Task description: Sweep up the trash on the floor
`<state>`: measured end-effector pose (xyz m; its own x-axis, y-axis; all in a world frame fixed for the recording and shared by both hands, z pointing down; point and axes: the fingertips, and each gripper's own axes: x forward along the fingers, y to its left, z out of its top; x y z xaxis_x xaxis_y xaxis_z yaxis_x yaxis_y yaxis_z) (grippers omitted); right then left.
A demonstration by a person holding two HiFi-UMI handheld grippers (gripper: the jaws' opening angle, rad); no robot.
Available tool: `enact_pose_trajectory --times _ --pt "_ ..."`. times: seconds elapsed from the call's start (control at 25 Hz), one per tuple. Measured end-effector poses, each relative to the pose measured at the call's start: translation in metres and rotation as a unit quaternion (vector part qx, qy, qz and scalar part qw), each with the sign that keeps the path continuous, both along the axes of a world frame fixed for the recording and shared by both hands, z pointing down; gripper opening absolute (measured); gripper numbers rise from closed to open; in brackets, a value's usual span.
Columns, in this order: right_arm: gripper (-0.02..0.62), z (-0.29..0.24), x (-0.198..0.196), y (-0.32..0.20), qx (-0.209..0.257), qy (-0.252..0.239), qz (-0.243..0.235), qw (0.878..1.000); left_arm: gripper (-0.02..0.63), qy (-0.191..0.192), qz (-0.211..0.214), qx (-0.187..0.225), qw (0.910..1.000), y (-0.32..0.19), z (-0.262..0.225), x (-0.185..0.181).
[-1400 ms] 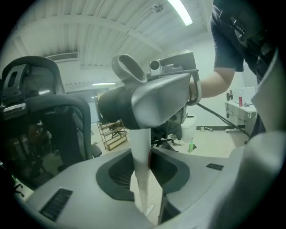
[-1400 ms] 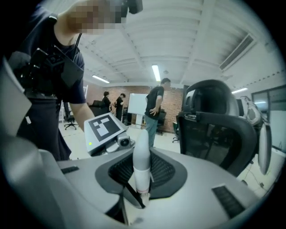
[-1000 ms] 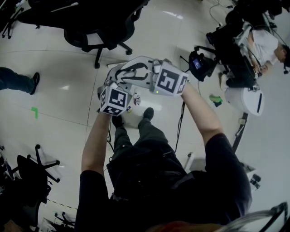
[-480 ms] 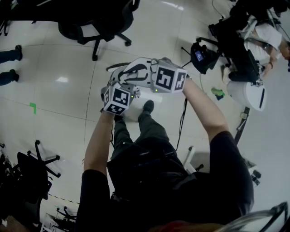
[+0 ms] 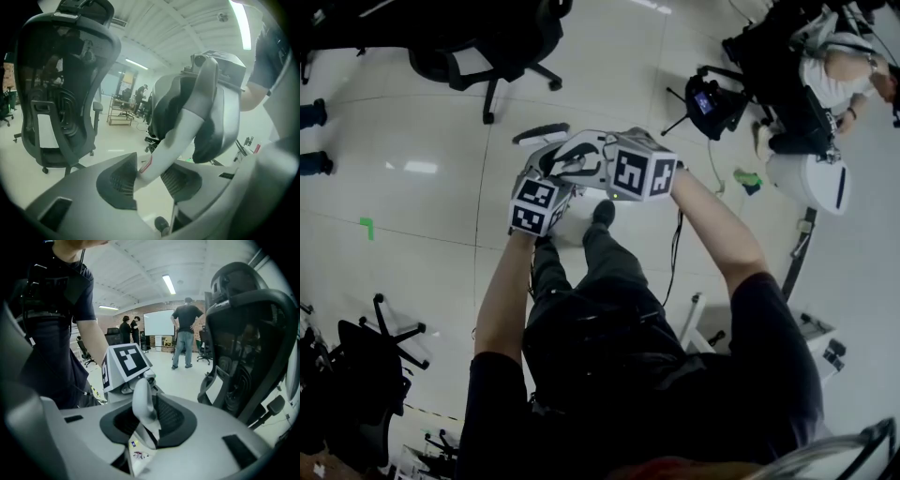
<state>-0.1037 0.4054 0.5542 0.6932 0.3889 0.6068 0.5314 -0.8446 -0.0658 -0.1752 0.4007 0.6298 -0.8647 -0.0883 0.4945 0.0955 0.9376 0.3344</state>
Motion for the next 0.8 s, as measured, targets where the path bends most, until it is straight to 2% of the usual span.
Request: enact_pose_trajectory --times 0.2,0.36,0.52,0.8 --pt "0.106 -0.003 0.010 -0.021 -0.001 0.013 0.010 1.000 0.149 0.011 0.007 0.014 0.9998 -0.022 -0.004 0.010" --pt "0.109 -0.003 0.016 -0.037 -0.002 0.030 0.014 0.999 0.150 0.024 0.030 0.008 0.9992 -0.040 -0.002 0.015" --pt "0.112 -0.008 0.019 -0.048 -0.002 0.066 0.047 0.997 0.150 0.025 0.050 -0.001 0.9984 -0.053 -0.003 0.018" --pt "0.121 -0.006 0.028 -0.071 0.006 0.105 0.091 0.990 0.150 0.048 0.078 -0.012 0.9957 -0.079 0.002 0.031"
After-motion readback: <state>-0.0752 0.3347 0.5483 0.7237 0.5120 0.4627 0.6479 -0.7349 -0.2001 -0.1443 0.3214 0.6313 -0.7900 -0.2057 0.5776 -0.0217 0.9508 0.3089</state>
